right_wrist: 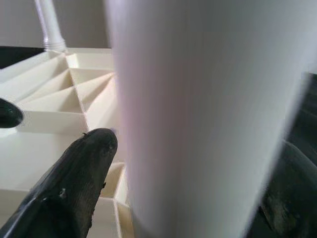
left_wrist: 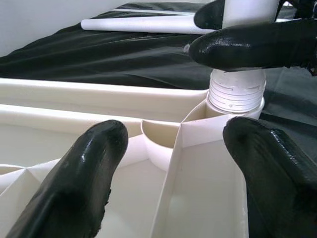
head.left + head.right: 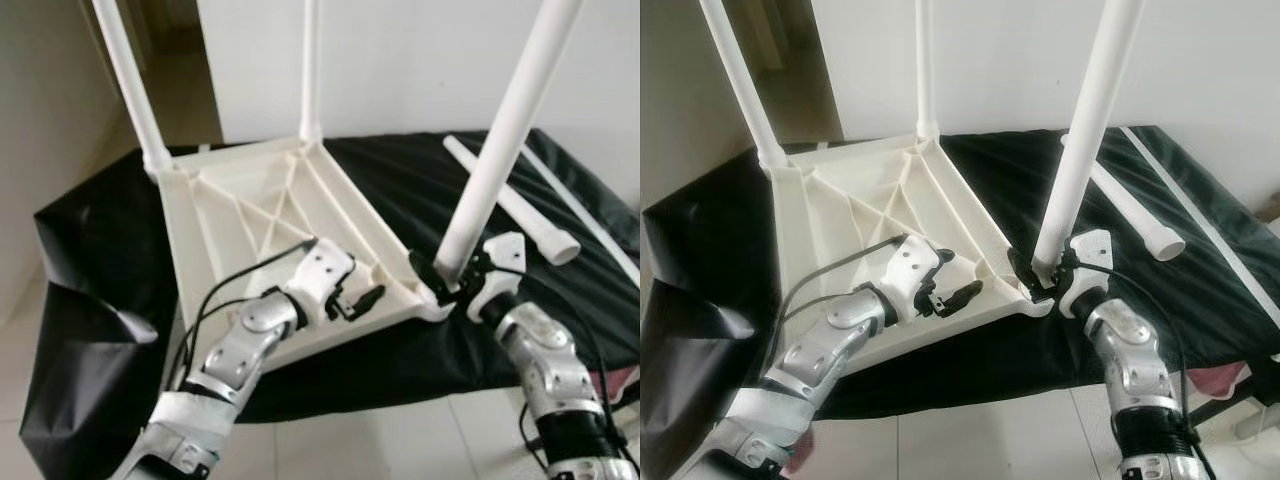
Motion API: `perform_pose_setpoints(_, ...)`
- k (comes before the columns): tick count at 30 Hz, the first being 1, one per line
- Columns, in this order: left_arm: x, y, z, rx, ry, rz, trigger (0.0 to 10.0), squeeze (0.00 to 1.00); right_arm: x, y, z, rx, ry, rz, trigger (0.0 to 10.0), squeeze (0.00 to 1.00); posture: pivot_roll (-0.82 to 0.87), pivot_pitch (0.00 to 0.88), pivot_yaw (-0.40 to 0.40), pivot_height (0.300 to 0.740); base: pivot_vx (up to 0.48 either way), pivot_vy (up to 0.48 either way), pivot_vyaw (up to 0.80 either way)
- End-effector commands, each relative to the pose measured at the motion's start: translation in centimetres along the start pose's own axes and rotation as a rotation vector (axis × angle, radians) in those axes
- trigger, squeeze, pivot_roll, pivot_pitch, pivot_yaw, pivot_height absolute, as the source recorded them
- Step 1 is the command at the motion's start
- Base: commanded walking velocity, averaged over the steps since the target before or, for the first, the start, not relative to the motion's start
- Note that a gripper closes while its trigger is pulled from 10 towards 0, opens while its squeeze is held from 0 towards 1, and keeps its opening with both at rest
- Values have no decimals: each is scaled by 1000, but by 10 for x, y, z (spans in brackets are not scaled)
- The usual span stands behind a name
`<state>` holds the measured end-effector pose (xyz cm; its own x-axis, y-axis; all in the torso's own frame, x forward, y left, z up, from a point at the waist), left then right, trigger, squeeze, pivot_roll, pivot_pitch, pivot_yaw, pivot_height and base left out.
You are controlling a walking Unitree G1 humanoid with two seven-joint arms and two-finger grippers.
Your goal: Building children table
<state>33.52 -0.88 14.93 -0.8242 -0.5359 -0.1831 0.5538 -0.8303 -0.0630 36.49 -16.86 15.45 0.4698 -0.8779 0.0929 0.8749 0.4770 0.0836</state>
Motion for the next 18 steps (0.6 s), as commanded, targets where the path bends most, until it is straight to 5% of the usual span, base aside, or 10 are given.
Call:
perform_pose_setpoints(1,15,-4,-1,-6,-24,-130,10000,0,-4,1,-4,-15,-14,40,10000,0,33,0,20,740,0,0,0)
perform_pose_setpoints(4,26,-9,-3,-19,-51,-193,10000,0,-4,3,-7,-33,-43,73,9961,0,38,0,21,740,0,0,0)
perform_pose_setpoints(5,32,-12,-5,-30,-58,-226,10000,0,-2,3,-10,-45,-51,80,5765,0,42,0,20,740,0,0,0)
perform_pose_setpoints(7,37,-14,-8,-42,-61,-253,10000,0,1,3,-12,-54,-53,83,5765,0,42,0,20,740,0,0,0)
perform_pose_setpoints(8,41,-16,-8,-45,-56,-273,10000,0,1,2,-12,-56,-51,93,3020,0,46,0,14,740,0,0,0)
perform_pose_setpoints(9,44,-17,-8,-46,-52,-288,10000,0,1,2,-13,-56,-49,101,3020,0,46,0,14,740,0,0,0)
perform_pose_setpoints(10,46,-18,-8,-46,-58,-299,10000,0,0,1,-15,-62,-50,113,314,0,45,0,12,740,0,0,0)
perform_pose_setpoints(18,47,-17,-9,-53,-45,-299,10000,0,4,-4,-20,-90,-75,114,0,0,33,0,6,740,0,0,0)
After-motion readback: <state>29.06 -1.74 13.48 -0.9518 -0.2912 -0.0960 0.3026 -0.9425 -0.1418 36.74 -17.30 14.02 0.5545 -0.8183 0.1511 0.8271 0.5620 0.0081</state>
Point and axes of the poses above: a point about 5 cm out from each wrist's last joint towards the gripper, its own y axis pointing out of the wrist towards the gripper, its own z axis along the axis of the wrist's last joint, x = y × z, the point moved 6 cm from there along y, pointing out of the wrist towards the gripper
